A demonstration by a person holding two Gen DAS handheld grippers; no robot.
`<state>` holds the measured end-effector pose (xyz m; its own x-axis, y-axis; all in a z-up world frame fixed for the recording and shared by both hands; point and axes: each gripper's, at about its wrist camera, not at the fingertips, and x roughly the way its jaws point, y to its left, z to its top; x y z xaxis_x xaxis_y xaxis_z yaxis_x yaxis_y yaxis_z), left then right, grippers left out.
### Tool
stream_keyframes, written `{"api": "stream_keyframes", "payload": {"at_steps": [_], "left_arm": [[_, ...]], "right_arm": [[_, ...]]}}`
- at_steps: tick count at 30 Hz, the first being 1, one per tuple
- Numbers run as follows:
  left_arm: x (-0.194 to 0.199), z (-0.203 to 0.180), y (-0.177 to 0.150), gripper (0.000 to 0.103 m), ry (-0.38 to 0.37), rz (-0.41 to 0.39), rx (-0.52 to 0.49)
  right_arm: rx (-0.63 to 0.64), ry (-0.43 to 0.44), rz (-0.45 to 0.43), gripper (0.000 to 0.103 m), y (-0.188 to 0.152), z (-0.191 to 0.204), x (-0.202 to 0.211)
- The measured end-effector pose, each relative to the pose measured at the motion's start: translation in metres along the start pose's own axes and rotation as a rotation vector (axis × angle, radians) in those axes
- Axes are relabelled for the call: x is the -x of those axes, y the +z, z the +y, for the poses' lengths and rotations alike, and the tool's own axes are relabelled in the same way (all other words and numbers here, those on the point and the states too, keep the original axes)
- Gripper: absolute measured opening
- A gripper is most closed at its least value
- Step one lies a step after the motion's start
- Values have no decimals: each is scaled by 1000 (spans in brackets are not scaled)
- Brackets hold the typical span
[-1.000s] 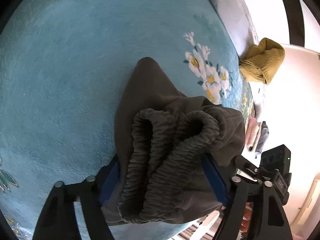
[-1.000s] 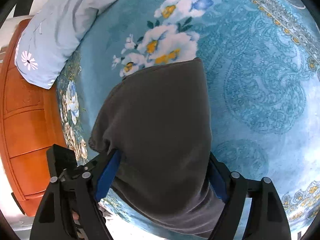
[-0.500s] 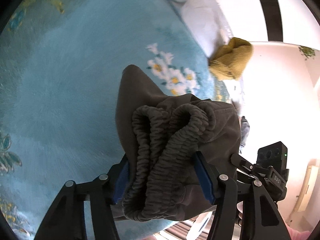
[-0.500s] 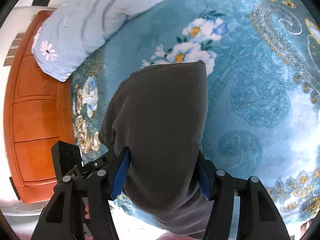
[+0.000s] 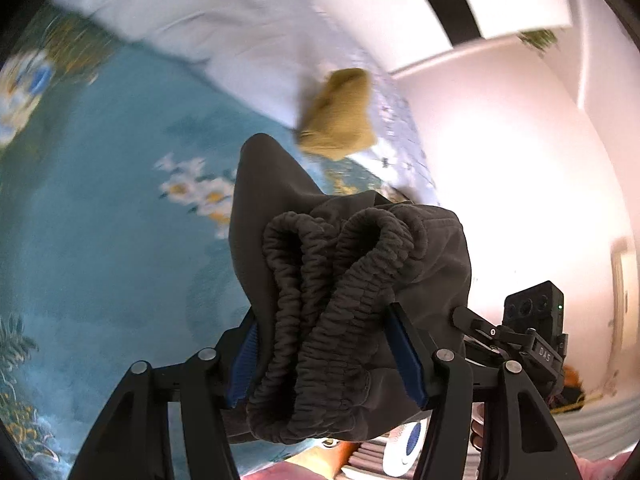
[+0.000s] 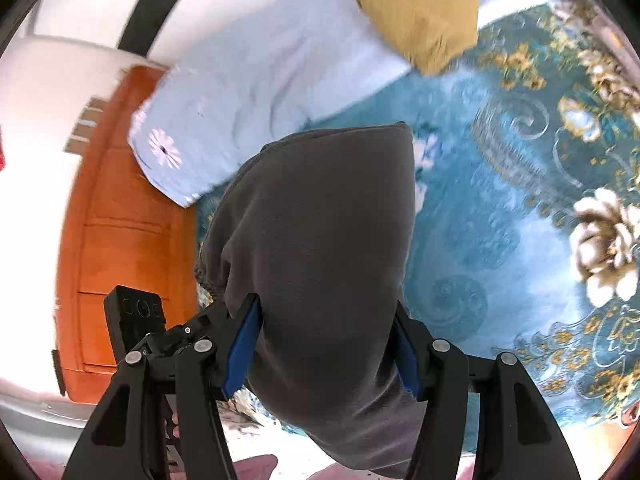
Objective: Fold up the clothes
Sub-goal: 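Lift the folded sweatpants with both grippers off the blanket, then carry the folded sweatpants with both grippers toward the stack of folded clothes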
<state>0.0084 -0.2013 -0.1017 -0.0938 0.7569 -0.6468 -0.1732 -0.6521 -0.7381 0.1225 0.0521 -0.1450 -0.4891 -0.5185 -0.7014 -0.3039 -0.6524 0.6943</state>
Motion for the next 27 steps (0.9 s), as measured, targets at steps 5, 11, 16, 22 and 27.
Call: {"api": "stream_keyframes", "payload": {"at_steps": [5,11,16,22,27], "left_arm": [[-17,-76,-16,63,11,-25,-98],[-58,-154,-71,63,-19,-63,-97],[-101,-205,-111,62,-20,-1,-82],[-123,-249,-125,62,-3,33,-135],[-140,-263,-120,62,-18,58,-162]], "right_arm": [[9,57,-95,62,-4,-25,64],[36,93,-159,62,-13,-83,154],[58,70,-195,62,-24,-130,222],[16,85,-232,62,-37,-173,272],[-33,97,-251,62,-37,-194,284]]}}
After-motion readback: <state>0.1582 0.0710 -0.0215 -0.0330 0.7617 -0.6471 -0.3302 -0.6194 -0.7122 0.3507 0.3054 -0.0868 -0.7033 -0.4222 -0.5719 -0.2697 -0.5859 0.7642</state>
